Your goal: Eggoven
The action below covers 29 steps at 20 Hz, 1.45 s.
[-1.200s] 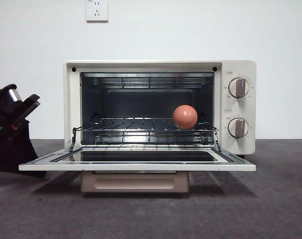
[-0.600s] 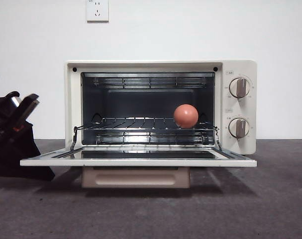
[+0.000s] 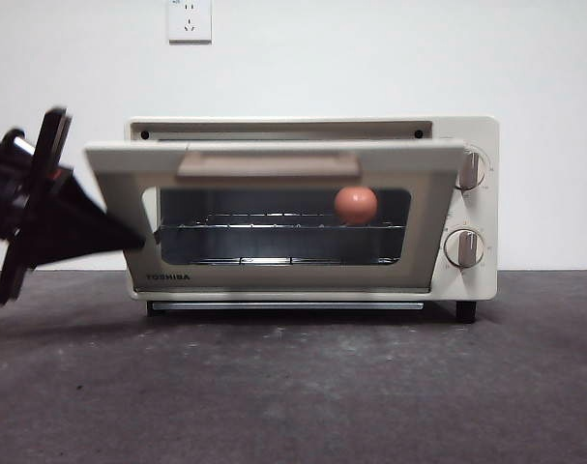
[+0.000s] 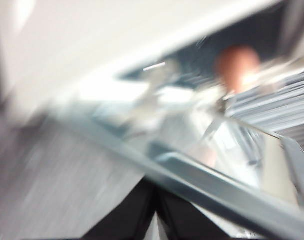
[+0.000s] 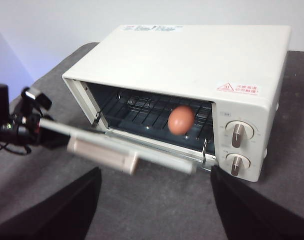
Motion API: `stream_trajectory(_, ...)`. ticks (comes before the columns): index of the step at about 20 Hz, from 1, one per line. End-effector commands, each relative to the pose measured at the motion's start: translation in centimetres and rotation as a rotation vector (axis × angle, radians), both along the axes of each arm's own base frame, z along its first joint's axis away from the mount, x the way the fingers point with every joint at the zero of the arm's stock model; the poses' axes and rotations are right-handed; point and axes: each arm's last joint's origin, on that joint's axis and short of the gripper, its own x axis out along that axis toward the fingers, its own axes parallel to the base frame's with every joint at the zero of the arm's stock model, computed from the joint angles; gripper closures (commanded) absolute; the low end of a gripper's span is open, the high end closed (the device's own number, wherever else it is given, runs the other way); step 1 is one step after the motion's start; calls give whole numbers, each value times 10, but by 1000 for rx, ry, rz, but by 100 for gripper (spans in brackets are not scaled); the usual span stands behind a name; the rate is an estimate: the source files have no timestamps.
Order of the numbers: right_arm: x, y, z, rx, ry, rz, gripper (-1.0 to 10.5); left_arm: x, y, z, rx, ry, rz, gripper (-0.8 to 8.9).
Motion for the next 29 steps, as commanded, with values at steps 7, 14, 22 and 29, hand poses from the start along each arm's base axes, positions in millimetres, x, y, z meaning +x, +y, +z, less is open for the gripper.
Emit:
stream_trajectory(7, -1, -1, 3, -4, 7, -18, 598, 11, 0, 20, -71, -61, 97, 806)
stream_trajectory(14, 0, 0, 0, -22, 29, -17, 599, -4, -2, 53, -60, -139, 100, 806)
stream_trajectory(22, 9, 7, -5, -68, 57, -9, 636, -58, -10, 102, 166, -261, 176, 806)
stream_trajectory(29, 20, 17, -24, -19, -35, 3, 746, -115, -7, 135, 353, -403, 301, 806)
